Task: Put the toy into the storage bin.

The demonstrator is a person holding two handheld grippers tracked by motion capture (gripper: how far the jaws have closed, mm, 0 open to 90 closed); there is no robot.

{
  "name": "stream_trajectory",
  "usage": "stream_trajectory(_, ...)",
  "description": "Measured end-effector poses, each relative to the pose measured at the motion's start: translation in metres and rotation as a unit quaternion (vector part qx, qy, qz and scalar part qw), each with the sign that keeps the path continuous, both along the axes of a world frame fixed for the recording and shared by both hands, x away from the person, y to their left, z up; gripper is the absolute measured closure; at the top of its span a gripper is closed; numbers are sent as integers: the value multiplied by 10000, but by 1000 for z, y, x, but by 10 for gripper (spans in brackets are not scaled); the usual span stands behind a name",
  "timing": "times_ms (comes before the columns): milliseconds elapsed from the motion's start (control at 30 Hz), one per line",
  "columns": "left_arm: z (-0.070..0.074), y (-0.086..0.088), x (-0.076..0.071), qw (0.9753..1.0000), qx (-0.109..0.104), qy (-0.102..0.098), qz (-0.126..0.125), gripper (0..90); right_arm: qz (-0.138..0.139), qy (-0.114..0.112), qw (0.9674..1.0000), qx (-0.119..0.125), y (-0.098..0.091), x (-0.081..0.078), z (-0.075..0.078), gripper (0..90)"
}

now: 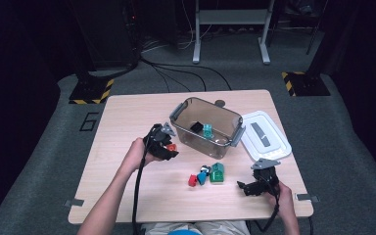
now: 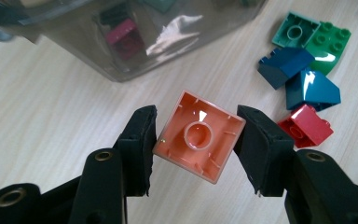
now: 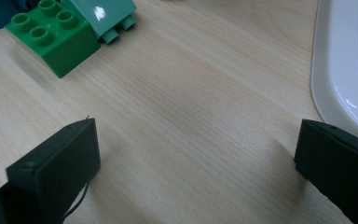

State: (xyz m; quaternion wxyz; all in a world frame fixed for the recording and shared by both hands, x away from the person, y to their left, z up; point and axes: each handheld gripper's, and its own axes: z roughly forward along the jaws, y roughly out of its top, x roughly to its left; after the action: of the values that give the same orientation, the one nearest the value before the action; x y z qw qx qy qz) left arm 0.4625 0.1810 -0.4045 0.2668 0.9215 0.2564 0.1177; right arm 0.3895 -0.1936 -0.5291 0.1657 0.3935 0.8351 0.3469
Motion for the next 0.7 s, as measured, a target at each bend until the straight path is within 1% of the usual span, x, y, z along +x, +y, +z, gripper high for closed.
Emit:
stream_trajectory(167, 15, 1, 5, 10000, -11, -85, 30, 491, 1, -2, 10000, 0, 0, 0, 0, 0)
stream_trajectory(333, 28, -2, 11, 9999, -14, -117, -28, 491, 2, -1, 10000, -2, 0, 0, 0, 0)
stream_trajectory(400, 34, -3, 13, 9998, -6, -182, -11, 492, 0, -1, 10000, 0, 0, 0, 0, 0)
stream_trajectory(433, 36, -3, 14, 9999, -25, -168, -22, 492, 1, -1, 10000, 0, 0, 0, 0, 0)
stream_trajectory(533, 44, -5, 17, 9997, -4, -249, -14, 492, 1, 0, 10000, -1, 0, 0, 0, 0)
stream_trajectory(567, 47, -5, 19, 9997, 1, -233, -17, 492, -1, 0, 10000, 1, 0, 0, 0, 0)
stream_trajectory(667, 55, -7, 23, 9995, 19, -306, -11, 492, 1, -1, 10000, -1, 0, 0, 0, 0)
stream_trajectory(700, 57, -8, 24, 9995, 31, -302, -5, 492, 0, 1, 10000, 0, 0, 0, 0, 0)
